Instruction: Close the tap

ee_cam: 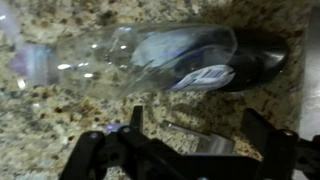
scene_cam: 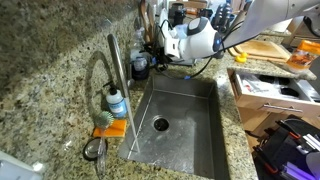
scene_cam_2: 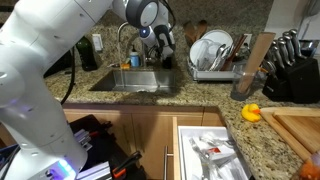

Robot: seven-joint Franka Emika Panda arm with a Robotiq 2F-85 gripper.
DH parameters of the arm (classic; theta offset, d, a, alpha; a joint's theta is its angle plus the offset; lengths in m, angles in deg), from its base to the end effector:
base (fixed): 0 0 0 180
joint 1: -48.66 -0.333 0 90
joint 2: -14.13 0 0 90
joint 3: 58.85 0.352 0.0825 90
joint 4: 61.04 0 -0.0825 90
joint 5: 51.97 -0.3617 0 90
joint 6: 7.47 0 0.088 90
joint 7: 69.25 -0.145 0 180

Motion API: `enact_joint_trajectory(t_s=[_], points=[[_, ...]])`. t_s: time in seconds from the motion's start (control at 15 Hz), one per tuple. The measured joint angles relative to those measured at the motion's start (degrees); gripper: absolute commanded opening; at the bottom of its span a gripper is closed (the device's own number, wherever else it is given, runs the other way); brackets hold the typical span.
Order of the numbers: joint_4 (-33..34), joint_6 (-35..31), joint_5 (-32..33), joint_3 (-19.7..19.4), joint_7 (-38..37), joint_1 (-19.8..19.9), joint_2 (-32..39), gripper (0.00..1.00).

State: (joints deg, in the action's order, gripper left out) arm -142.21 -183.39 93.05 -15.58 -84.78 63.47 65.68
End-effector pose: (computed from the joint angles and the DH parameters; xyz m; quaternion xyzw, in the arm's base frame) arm 0.6895 0.2667 0.3021 0.3932 0.7545 0.4475 0.2753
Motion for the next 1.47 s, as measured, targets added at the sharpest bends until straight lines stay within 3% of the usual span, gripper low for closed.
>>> enact_joint_trajectory(t_s=[0.47,0.93,1.2,1.47], points=[[0.87,0.62,-0.77,-1.32,0.23,-0.54,3.35,1.00],[15.65,-2.27,-0.09,-4.02,7.30,-9.92,10.52,1.00],[18.17,-2.31,0.29,-3.81,7.87,-10.55,11.97,1.00],[22.64,-7.06,4.45,5.38,6.50,-8.52,16.94,1.00]])
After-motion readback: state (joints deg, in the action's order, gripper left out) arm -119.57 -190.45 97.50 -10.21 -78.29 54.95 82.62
